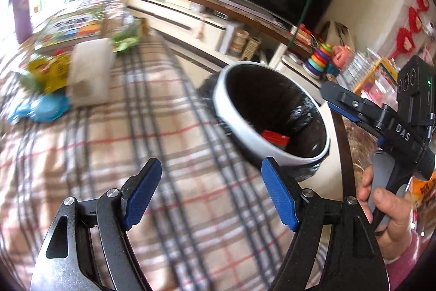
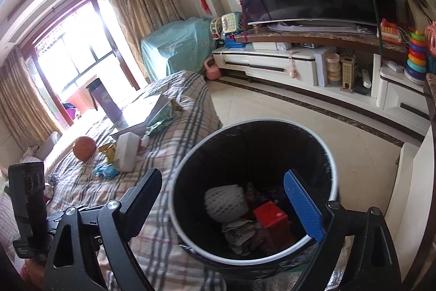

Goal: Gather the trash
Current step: 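Grasp the blue plastic brush with the left tool while the right tool grasps the white foam block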

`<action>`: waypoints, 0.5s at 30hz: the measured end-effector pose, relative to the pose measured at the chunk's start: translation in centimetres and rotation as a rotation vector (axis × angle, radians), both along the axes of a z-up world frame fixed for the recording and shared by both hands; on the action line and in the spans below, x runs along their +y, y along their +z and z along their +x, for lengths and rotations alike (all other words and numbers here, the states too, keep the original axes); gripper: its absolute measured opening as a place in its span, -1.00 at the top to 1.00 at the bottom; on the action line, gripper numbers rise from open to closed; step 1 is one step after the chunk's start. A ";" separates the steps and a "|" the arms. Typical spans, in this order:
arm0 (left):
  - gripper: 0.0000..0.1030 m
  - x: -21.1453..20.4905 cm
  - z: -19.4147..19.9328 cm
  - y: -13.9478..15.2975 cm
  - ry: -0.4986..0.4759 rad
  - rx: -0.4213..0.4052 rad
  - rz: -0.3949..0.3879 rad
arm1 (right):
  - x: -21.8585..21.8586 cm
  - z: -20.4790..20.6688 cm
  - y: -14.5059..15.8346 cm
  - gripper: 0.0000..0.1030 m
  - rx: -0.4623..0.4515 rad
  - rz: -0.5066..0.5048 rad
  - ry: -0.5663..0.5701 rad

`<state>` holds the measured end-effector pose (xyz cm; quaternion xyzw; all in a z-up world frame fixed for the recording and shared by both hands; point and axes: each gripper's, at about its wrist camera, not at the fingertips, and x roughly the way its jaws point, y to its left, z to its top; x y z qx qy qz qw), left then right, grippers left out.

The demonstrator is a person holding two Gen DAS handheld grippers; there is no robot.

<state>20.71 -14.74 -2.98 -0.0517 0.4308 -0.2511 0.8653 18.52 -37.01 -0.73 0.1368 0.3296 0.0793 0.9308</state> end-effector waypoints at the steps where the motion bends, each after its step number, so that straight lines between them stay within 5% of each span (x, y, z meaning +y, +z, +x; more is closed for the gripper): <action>1: -0.51 0.8 -0.1 0.0 0.014 0.000 -0.002 | 0.6 0.0 0.1 -0.83 -0.002 -0.001 0.011; 15: -0.51 11.0 -1.1 -1.3 0.165 -0.012 0.055 | 8.6 1.2 -1.2 -0.88 0.039 -0.003 0.153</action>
